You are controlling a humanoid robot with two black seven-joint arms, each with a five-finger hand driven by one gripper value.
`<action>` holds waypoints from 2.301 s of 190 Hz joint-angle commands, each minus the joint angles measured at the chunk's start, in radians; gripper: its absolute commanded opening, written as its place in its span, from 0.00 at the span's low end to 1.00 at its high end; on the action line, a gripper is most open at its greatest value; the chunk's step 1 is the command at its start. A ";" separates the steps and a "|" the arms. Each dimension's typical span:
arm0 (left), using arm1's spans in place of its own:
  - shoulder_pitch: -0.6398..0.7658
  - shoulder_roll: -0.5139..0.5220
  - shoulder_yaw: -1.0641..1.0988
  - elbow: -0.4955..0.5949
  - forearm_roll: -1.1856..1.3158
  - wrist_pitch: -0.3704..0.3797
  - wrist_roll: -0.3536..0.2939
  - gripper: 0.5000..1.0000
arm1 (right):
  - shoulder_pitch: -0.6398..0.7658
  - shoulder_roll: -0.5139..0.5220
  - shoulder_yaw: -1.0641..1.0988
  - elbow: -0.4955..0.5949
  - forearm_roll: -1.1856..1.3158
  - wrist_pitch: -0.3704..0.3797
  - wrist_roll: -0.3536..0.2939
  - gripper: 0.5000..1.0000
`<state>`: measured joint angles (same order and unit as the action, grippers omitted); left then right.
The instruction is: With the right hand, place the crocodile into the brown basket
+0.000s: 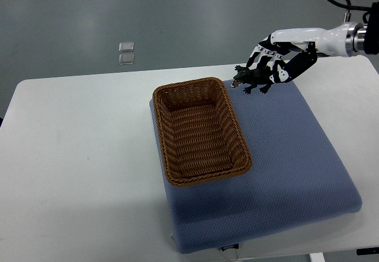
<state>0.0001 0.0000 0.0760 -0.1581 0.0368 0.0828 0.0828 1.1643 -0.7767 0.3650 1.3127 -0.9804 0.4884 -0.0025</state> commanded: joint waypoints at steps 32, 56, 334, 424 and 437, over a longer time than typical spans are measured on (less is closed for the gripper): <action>0.000 0.000 -0.001 0.002 0.000 0.000 0.000 1.00 | 0.038 0.257 -0.104 -0.193 -0.014 -0.051 -0.002 0.00; 0.000 0.000 -0.002 0.002 0.000 0.000 0.000 1.00 | 0.026 0.359 -0.107 -0.265 -0.030 -0.068 -0.002 0.00; 0.000 0.000 -0.001 0.008 0.000 0.000 0.000 1.00 | -0.340 0.534 0.623 -0.426 0.456 -0.178 0.105 0.84; 0.000 0.000 -0.002 0.008 0.000 0.000 0.000 1.00 | -0.491 0.613 0.680 -0.575 1.020 -0.202 0.222 0.85; 0.000 0.000 -0.002 0.008 0.000 0.000 0.000 1.00 | -0.495 0.613 0.680 -0.607 1.034 -0.186 0.220 0.85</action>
<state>-0.0001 0.0000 0.0741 -0.1509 0.0368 0.0828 0.0828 0.6774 -0.1646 1.0461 0.7520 0.0097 0.2820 0.2192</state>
